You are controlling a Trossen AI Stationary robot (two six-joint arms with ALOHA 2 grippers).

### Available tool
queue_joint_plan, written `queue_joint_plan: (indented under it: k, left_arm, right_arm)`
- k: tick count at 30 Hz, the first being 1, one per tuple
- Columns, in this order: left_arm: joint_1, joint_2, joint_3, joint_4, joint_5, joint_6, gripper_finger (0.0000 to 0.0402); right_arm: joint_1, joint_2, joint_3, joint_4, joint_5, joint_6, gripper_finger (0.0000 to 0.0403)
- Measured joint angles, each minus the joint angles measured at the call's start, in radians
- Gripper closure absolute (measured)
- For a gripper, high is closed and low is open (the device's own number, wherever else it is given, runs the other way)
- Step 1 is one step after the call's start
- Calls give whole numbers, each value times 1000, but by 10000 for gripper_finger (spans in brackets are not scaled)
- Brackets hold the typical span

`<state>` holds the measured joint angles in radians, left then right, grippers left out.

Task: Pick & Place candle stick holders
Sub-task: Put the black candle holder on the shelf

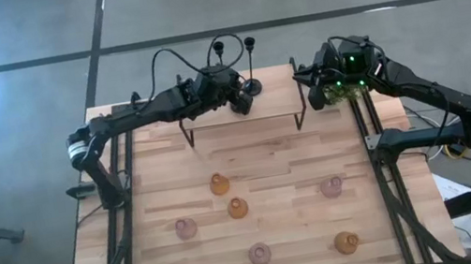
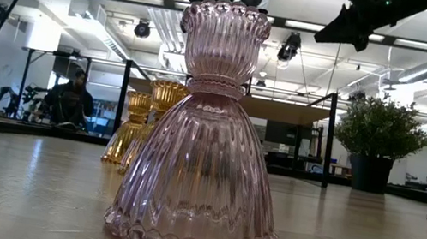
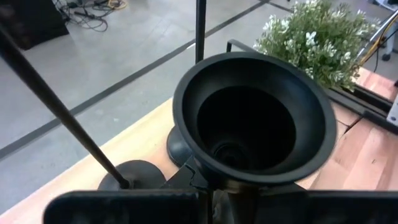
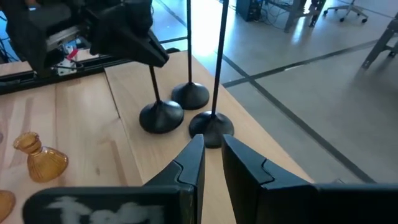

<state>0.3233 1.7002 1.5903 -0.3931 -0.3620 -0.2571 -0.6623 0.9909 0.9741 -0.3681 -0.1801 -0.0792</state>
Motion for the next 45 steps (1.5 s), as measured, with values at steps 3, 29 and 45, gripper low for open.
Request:
queue_joint_plan:
  k: [3, 29, 45]
  left_arm:
    - [0, 1, 7, 2, -10, -1, 376]
    - [-2, 23, 9, 3, -5, 35, 376]
    - [-2, 52, 9, 42, 62, 42, 332]
  right_arm:
    - [0, 0, 0, 0, 1, -10, 355]
    - [0, 0, 0, 0, 0, -7, 355]
    - [1, 0, 0, -2, -1, -7, 355]
